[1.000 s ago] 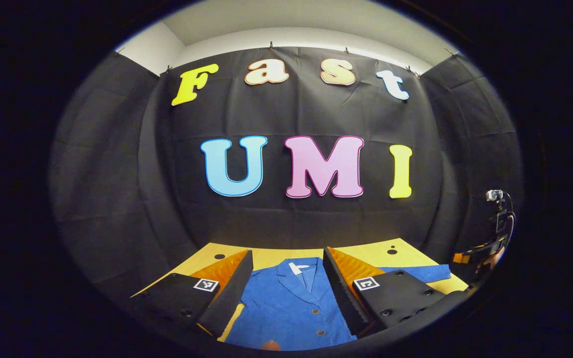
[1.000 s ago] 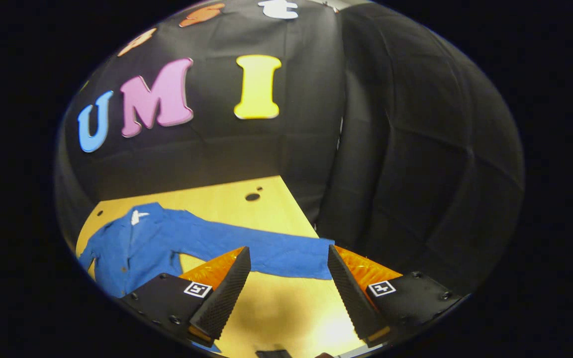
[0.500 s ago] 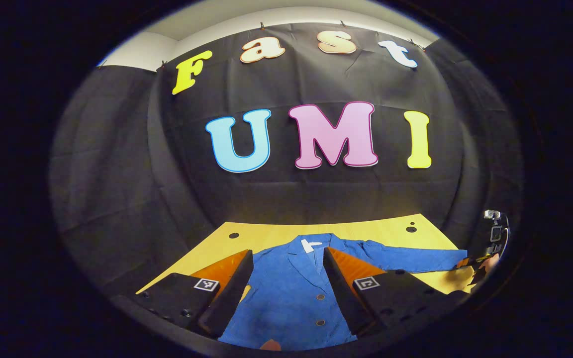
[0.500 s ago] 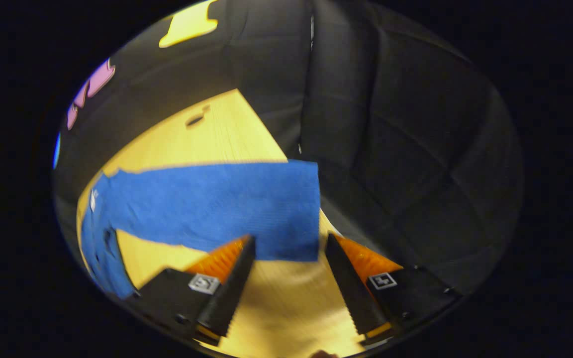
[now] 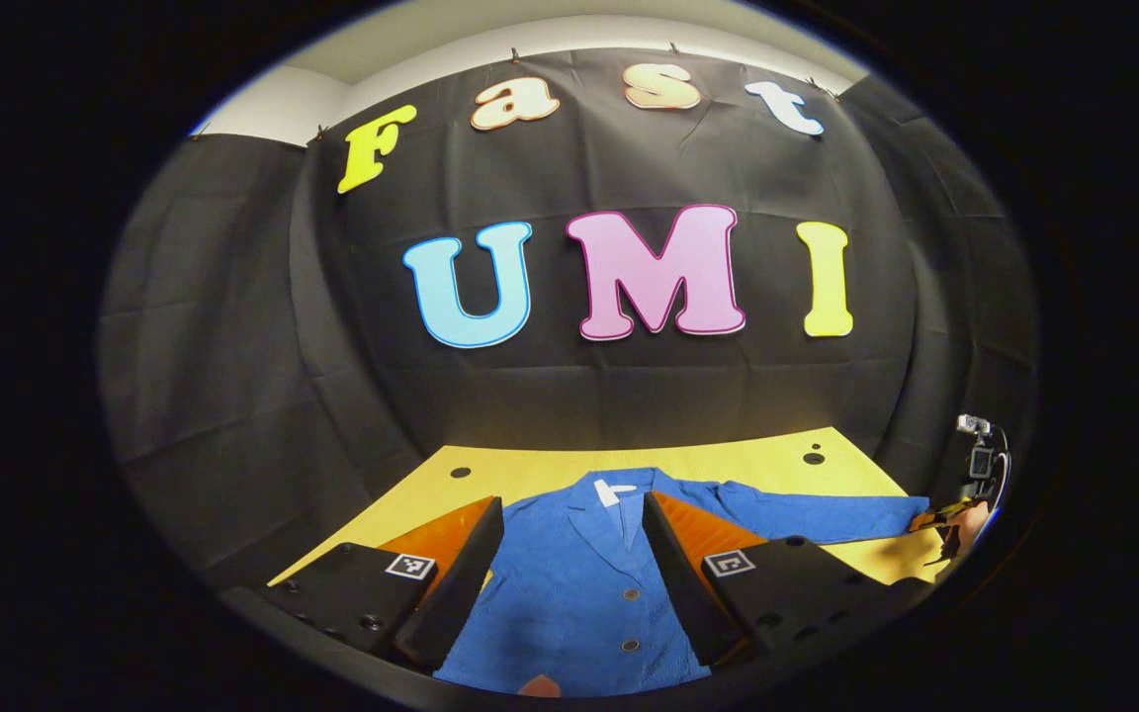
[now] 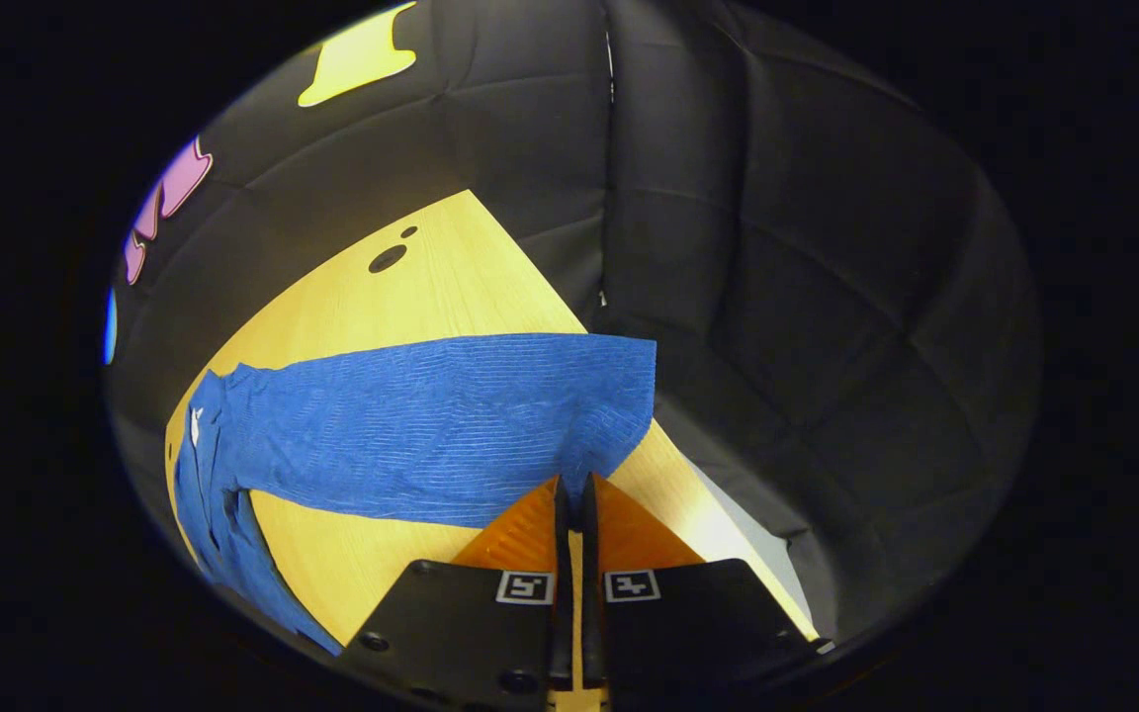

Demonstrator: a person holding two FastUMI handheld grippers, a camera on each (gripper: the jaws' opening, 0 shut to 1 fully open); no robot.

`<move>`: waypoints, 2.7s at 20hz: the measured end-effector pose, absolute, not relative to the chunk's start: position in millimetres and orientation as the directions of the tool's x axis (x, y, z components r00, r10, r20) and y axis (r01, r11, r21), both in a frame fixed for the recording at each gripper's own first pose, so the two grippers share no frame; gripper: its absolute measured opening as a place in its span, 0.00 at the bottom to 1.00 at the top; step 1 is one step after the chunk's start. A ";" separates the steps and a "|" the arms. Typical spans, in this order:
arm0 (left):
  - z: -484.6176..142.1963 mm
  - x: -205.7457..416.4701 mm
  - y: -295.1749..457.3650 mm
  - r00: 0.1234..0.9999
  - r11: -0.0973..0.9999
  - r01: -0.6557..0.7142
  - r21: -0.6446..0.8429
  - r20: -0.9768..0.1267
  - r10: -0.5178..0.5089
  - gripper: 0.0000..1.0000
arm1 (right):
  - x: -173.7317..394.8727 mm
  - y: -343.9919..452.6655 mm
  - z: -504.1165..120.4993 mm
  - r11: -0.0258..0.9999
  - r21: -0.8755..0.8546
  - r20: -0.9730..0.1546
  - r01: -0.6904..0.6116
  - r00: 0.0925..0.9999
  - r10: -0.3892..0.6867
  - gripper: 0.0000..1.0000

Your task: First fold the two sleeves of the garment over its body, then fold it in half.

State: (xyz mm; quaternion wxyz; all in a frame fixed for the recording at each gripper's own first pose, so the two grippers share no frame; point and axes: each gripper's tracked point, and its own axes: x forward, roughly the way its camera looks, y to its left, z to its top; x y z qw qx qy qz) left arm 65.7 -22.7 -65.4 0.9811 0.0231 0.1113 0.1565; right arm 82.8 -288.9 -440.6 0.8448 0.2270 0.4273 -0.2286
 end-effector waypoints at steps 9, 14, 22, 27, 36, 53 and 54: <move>-59.9 46.6 41.7 0.951 0.967 -0.250 0.055 -0.172 0.255 0.81 | 104.6 -226.1 -290.1 0.883 0.065 -0.634 0.465 0.703 -0.323 0.04; -66.4 31.9 99.6 0.955 0.966 -0.260 -0.002 -0.148 0.257 0.81 | 145.3 -132.1 -179.3 0.933 0.034 -0.532 0.357 0.797 -0.285 0.04; -83.4 9.2 187.9 0.924 0.934 -0.356 0.000 -0.152 0.352 0.81 | 242.1 68.3 -135.8 0.994 0.014 -0.451 0.107 0.888 -0.089 0.04; -112.8 -28.1 237.0 0.869 0.891 -0.453 0.025 -0.208 0.448 0.81 | 273.3 217.9 -204.4 0.988 0.124 -0.522 -0.096 0.840 0.147 0.00; -158.8 -98.9 306.9 0.728 0.791 -0.605 0.094 -0.338 0.597 0.81 | 292.6 365.9 -332.4 0.878 0.431 -0.593 -0.209 0.667 0.450 0.06; -336.6 -63.6 372.2 0.549 0.752 -0.659 0.027 -0.665 0.505 0.84 | 184.0 287.7 -149.0 0.800 0.409 -0.357 -0.440 0.729 0.584 0.96; -345.0 -61.9 375.8 0.542 0.755 -0.655 0.032 -0.676 0.499 0.84 | 175.2 274.2 -140.7 0.814 0.382 -0.353 -0.438 0.745 0.566 0.96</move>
